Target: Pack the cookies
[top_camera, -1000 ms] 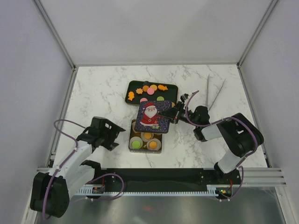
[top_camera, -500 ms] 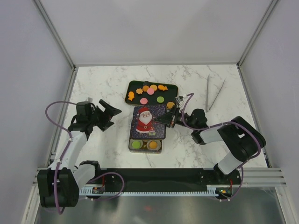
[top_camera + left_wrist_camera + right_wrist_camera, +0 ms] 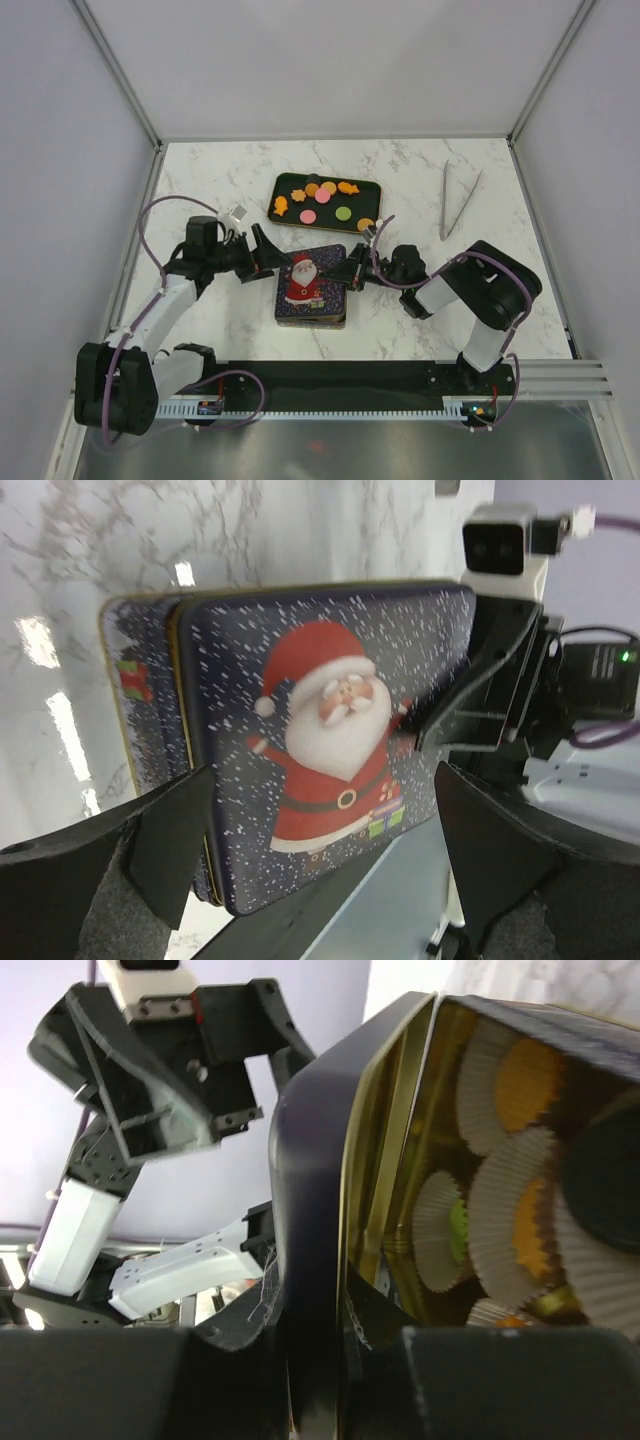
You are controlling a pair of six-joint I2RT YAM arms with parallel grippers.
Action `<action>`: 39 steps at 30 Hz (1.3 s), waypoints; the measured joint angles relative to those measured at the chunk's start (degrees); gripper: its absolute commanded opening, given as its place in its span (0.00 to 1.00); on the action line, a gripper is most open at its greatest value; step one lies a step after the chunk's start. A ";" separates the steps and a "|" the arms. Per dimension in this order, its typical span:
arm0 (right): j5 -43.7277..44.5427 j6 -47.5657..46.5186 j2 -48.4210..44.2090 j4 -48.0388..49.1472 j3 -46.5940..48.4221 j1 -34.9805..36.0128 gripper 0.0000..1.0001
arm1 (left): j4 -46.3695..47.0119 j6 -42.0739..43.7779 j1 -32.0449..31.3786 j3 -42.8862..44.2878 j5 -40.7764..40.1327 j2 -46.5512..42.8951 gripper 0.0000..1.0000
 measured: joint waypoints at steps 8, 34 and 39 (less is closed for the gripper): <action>0.87 0.81 2.97 1.20 -0.76 0.00 0.00 | -0.42 3.26 -5.79 0.00 -0.42 3.06 1.00; 1.09 5.95 2.86 1.42 -0.92 0.00 0.00 | -9.79 5.09 -5.99 7.23 -8.81 -0.68 1.00; 1.07 4.42 0.55 1.03 0.55 0.00 0.00 | -10.93 5.07 -5.99 7.23 -8.79 -0.76 1.00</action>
